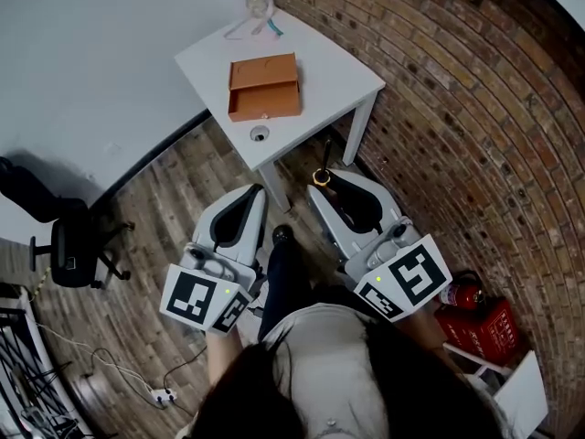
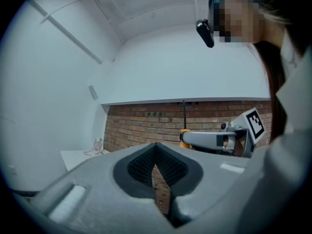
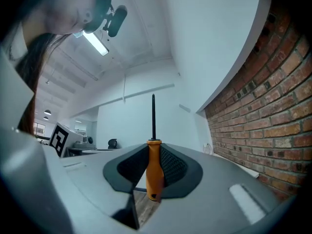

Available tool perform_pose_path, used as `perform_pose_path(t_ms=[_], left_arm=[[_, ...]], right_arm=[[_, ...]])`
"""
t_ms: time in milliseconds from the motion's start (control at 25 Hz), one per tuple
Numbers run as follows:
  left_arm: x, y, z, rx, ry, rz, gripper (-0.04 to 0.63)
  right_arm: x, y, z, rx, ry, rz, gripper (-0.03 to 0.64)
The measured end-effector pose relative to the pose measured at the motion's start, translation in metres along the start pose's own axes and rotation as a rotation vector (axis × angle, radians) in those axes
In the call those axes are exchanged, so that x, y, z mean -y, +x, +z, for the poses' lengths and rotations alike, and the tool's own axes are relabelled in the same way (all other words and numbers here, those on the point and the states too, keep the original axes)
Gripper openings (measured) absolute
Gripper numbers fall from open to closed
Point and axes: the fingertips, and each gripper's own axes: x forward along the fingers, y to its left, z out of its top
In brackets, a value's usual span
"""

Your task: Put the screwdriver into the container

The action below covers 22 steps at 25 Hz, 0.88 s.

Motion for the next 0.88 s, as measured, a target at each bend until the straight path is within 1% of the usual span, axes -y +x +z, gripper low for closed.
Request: perform_pose_path(t_ms=[480,880], left_arm=[[-0.063,0.049,0.002,-0.010,-0.026,0.024,0.000],[-0.119,0.079,0.013,-0.004,-0.037,0.045,0.000]], right_arm=[[0.042,0.064,-0.007,-0.039,0.004,0.001,0.077],[0.072,0.126,-0.005,-0.042,-0.001,-0.003,0.077]])
